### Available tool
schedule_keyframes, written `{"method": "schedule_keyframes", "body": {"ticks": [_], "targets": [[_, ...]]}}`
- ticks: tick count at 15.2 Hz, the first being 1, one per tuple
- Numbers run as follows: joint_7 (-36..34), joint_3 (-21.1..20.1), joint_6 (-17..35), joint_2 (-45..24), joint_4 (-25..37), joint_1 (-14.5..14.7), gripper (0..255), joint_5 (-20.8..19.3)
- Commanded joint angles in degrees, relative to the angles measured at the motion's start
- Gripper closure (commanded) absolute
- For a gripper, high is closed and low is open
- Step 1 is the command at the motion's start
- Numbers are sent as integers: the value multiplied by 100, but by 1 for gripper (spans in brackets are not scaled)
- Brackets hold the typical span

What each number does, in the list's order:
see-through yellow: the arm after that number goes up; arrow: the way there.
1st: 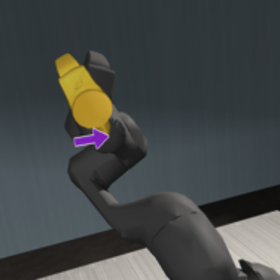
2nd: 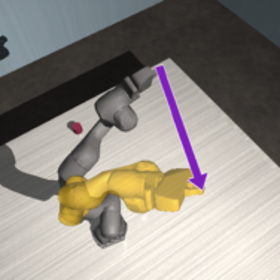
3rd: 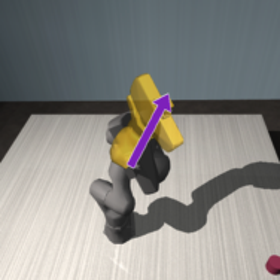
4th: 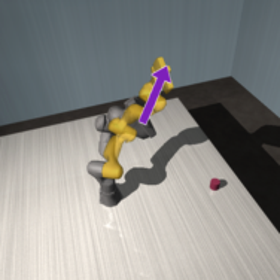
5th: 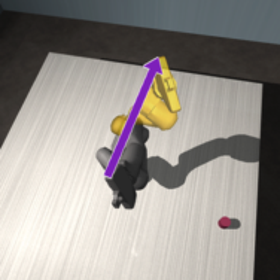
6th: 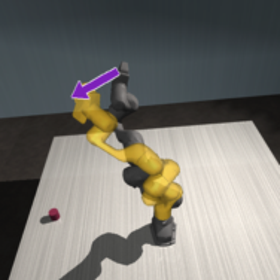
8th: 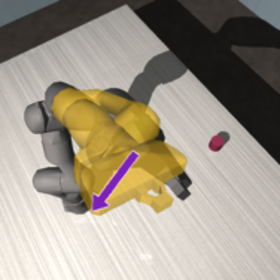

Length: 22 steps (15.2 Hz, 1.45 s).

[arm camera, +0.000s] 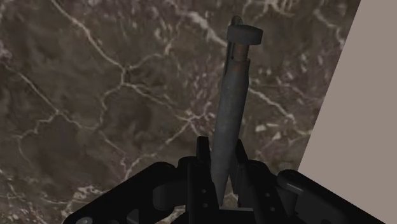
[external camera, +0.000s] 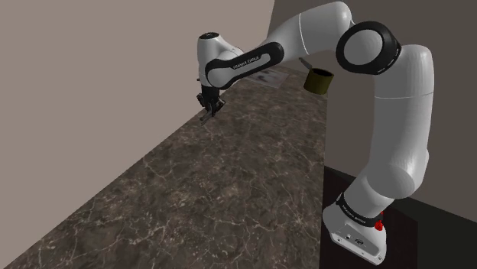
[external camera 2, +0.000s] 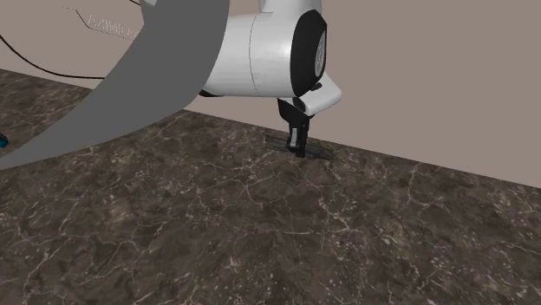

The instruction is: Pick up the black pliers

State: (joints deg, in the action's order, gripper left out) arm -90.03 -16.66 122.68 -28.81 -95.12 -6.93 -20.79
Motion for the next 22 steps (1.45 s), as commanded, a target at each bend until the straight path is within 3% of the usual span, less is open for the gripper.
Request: {"method": "schedule_keyframes", "body": {"ticks": [1,5,22], "targets": [[0,0,0,-1,-1,0,255,0],[0,1,3,-3,-2,0,255,-1],[275,-113,-916,439,518,-34,255,250]]}}
